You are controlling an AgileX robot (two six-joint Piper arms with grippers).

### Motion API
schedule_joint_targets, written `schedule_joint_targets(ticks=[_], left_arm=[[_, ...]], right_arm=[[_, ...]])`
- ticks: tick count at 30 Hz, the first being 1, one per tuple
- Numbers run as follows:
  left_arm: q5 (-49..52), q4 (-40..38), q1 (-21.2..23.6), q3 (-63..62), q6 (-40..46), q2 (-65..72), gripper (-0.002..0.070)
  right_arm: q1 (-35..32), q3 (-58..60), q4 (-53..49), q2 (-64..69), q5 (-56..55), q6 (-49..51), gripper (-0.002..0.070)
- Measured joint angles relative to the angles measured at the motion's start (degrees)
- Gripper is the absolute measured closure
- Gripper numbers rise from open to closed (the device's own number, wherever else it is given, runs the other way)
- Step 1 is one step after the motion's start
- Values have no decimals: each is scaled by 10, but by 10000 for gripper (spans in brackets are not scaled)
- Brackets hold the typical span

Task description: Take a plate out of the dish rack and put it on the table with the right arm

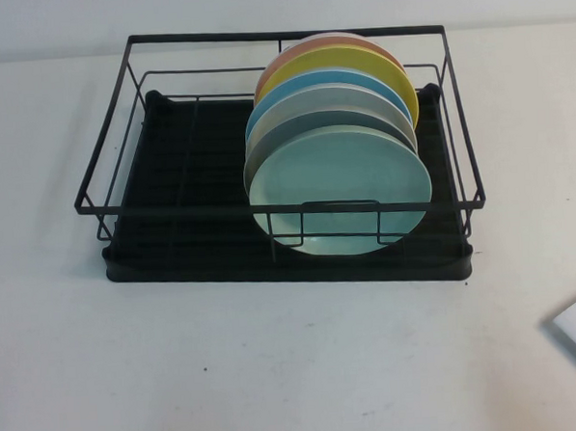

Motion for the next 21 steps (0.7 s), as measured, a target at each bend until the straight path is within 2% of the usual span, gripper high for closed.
schedule_joint_targets(ticks=[12, 21], left_arm=[[0, 0, 0, 0, 0, 0, 680], [0, 0, 0, 0, 0, 0, 680]], right_arm=[[0, -220, -153, 257, 180, -11, 694], [0, -323, -176, 393, 241, -65, 694]])
